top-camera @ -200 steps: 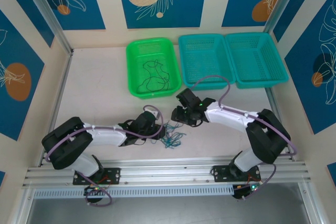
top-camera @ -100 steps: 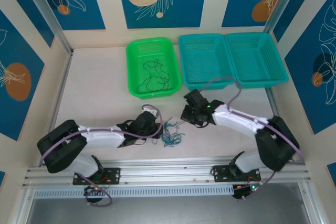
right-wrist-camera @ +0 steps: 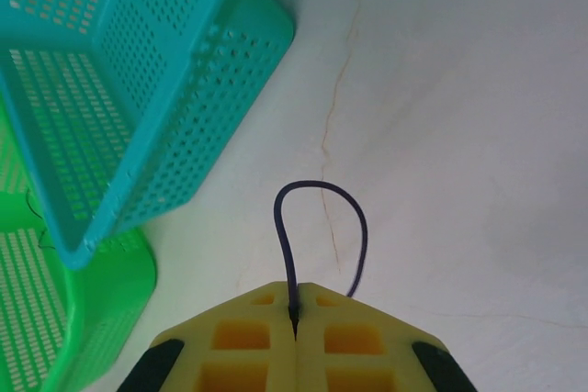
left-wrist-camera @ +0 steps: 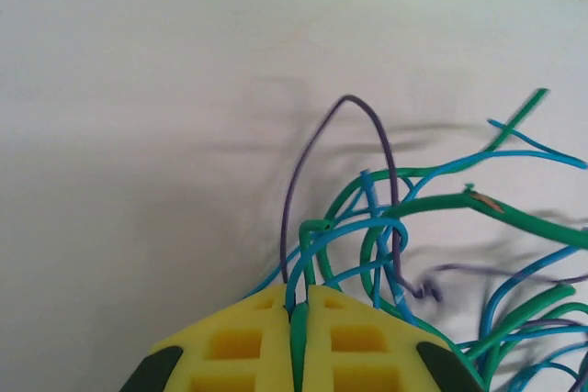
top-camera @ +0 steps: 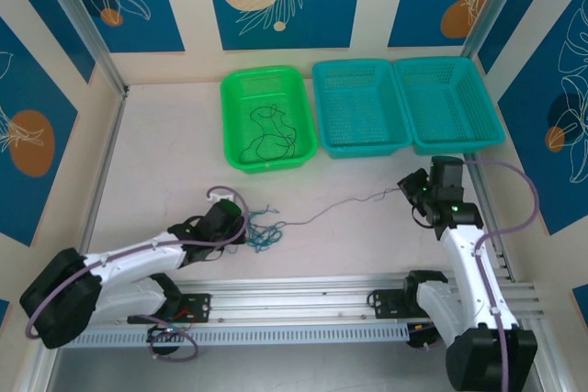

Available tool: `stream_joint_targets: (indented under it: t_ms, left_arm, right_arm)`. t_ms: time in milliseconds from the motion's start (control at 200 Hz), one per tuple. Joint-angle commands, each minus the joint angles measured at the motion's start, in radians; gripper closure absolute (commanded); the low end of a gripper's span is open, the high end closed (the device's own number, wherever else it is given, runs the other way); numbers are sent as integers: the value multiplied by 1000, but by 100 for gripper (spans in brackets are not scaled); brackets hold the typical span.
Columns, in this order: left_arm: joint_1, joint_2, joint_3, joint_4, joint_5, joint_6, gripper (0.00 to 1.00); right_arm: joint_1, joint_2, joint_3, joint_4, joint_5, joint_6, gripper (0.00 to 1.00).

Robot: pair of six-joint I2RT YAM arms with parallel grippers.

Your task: Untangle the cables

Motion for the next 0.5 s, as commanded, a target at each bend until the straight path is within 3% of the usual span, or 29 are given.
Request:
stream_joint_targets:
  t_ms: [0, 150, 255, 340, 420, 495]
  left_arm:
    - [55, -80, -34, -147, -70, -21, 100]
    - [108, -194, -62, -250, -112, -51, 100]
    - [123, -263, -81, -247, -87, -45, 100]
    - [123, -304, -81, -231, -66, -26, 83]
    - [124, -347, -66, -247, -82, -10, 51]
    - [123, -394, -32, -277, -102, 25, 36]
  right_arm:
    - [-92, -35, 58, -53, -125, -40, 100]
    - [-230, -68, 110, -58, -225, -1, 100]
    - [-237, -67, 156, -30, -324, 2, 100]
    - [-174, -55, 190, 3, -398, 1, 100]
    - [-101, -50, 243, -12, -383, -23, 100]
    - [-39, -48, 287, -20, -369, -37, 100]
